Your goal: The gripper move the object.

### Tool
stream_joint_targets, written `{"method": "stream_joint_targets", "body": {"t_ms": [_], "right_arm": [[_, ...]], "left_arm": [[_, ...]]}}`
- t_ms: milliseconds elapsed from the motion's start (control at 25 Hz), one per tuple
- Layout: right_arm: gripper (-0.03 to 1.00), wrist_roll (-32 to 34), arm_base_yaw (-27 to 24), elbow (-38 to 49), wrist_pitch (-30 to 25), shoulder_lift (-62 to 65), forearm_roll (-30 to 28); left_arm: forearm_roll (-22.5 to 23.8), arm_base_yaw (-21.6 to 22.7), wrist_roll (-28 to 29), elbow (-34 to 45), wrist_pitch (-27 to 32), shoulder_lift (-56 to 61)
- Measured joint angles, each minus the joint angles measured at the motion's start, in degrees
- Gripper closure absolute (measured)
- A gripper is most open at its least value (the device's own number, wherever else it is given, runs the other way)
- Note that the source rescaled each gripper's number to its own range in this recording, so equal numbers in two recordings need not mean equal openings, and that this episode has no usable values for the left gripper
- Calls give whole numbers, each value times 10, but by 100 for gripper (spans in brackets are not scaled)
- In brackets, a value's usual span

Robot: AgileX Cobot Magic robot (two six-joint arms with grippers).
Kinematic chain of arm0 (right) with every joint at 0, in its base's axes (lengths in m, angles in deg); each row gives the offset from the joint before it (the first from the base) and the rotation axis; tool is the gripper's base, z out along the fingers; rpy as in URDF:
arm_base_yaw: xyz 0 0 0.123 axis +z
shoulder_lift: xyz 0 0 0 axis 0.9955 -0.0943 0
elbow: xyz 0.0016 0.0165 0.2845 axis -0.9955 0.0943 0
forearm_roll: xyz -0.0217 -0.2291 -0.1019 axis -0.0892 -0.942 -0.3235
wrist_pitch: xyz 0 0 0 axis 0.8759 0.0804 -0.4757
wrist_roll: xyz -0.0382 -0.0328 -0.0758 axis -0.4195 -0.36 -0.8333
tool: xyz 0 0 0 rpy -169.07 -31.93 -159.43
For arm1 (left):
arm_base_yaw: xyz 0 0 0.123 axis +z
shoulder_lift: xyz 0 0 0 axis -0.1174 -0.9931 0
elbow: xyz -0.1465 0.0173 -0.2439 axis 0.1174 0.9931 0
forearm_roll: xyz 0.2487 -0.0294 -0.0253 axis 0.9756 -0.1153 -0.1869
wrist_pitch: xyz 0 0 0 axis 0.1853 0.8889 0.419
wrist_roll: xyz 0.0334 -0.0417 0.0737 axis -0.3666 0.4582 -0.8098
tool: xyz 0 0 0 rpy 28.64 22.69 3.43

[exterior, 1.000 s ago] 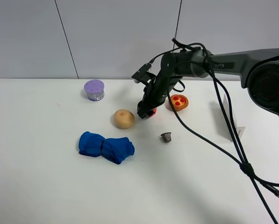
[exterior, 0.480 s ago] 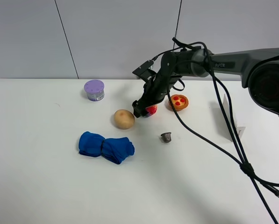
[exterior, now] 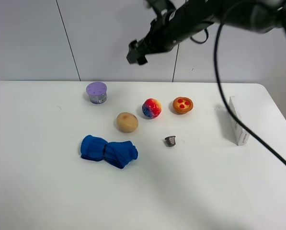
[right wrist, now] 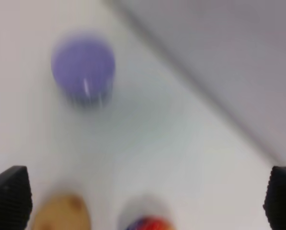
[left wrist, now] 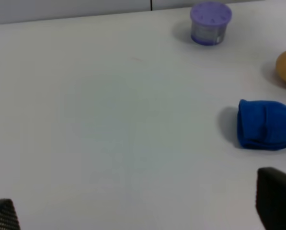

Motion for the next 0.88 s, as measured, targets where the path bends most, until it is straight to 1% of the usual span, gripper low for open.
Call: {"method": "stream_joint_targets", "body": {"t_ms": [40,160,200,280,360,400,480,680,800,880], "right_arm": [[-2,1,0,0,2,24,-4],[-3,15,0,0,-2,108,-52],[-3,15,0,0,-2,108,-52],[-3,32,-1,0,-14,160,-85],[-3,47,-8,8,-27,206,-101],[-3,55,-29,28,-32,267,-100],[-3,58,-62,60,-35,326,-90],[-3,74,-196,185,-38,498,-76],[-3,100,-268,280,-62,618,-77],[-3,116,-294,336,-93,698,-77]], "left_arm": [[0,0,0,0,0,0],[0,0,0,0,0,0],[0,0,0,0,0,0],[0,0,0,0,0,0],[0,0,0,0,0,0],[0,0,0,0,0,0],[0,0,0,0,0,0],[0,0,0,0,0,0],[0,0,0,0,0,0],[0,0,0,0,0,0]]}}
